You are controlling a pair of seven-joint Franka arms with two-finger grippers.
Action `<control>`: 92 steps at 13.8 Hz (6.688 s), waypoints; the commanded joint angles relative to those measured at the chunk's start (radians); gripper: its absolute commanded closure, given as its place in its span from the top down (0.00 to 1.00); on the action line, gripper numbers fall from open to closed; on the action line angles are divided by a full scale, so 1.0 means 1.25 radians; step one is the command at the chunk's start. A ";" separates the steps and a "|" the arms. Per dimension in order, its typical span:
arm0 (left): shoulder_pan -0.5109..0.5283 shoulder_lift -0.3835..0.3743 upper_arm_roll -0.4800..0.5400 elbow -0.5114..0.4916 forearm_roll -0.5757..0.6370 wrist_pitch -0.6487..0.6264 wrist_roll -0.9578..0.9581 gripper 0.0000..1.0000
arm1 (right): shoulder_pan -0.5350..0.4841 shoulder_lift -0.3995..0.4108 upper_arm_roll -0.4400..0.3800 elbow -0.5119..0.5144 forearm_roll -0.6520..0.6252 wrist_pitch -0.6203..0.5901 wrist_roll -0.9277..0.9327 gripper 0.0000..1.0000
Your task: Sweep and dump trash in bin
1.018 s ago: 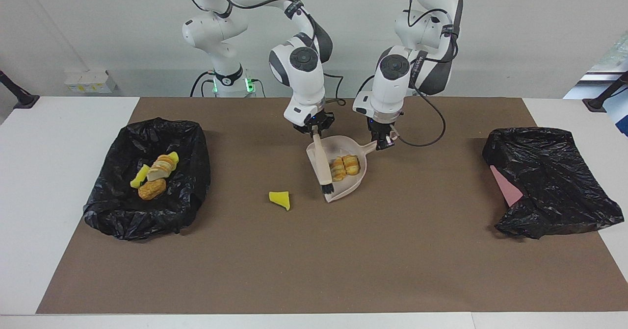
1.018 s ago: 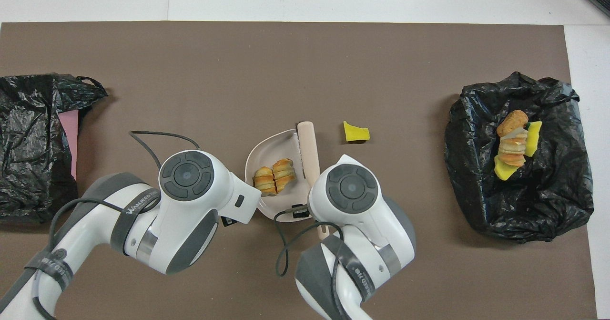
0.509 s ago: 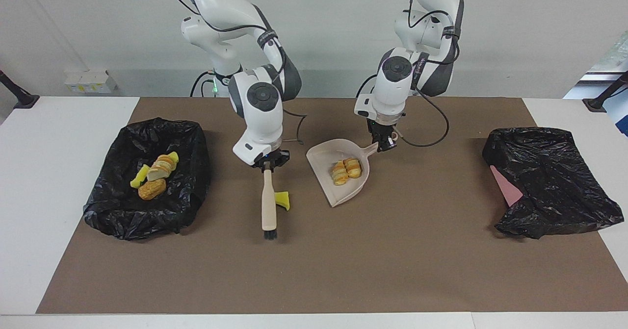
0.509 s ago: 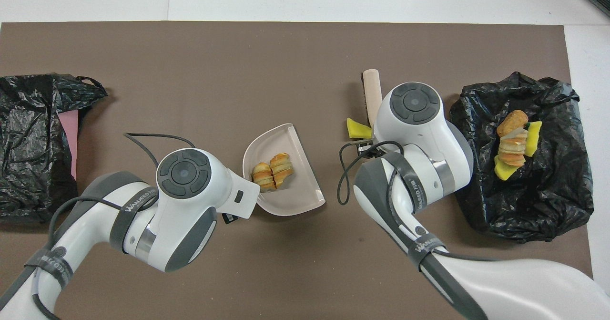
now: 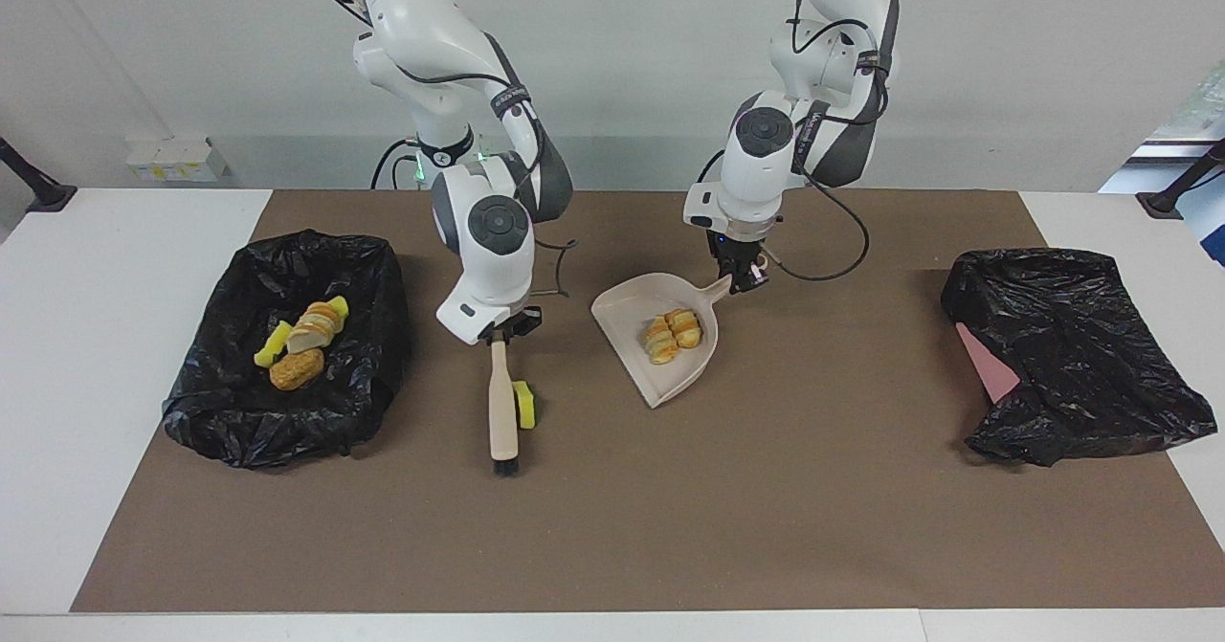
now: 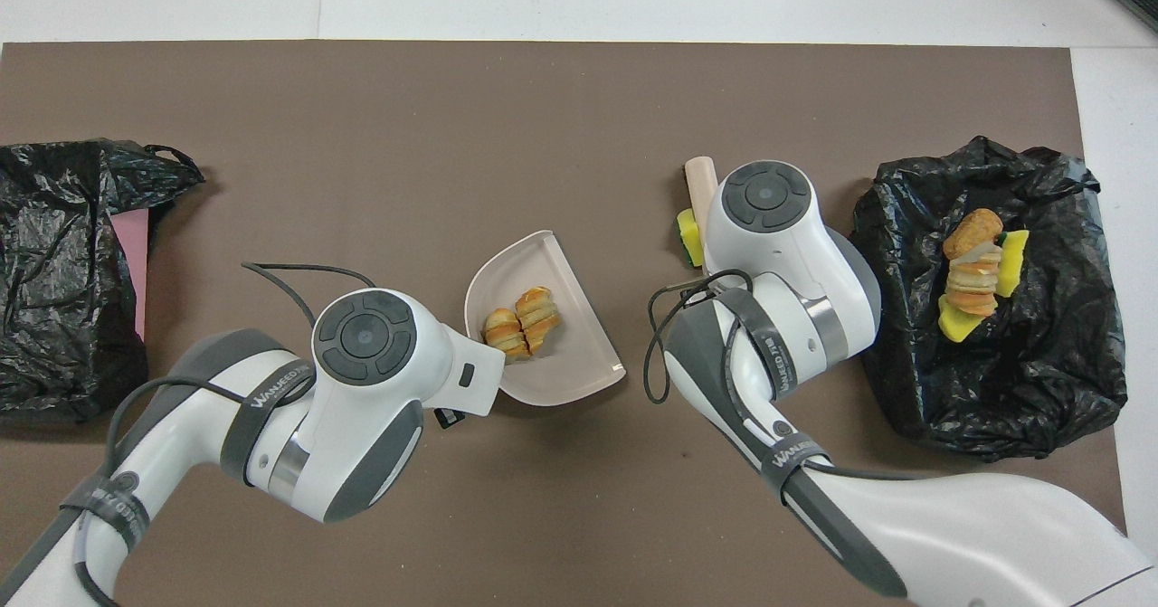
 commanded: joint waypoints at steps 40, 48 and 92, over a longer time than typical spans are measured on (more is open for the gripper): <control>0.366 0.114 0.007 0.356 -0.110 -0.247 0.341 0.00 | 0.456 -0.223 0.031 -0.290 0.243 0.105 0.499 0.00; 0.614 0.135 0.011 0.470 -0.101 -0.369 0.740 0.00 | 0.428 -0.211 0.030 -0.291 0.314 0.105 0.454 0.15; 0.591 0.079 0.006 0.495 0.254 -0.353 0.474 0.00 | -0.174 -0.302 -0.005 0.250 0.101 -0.405 0.172 1.00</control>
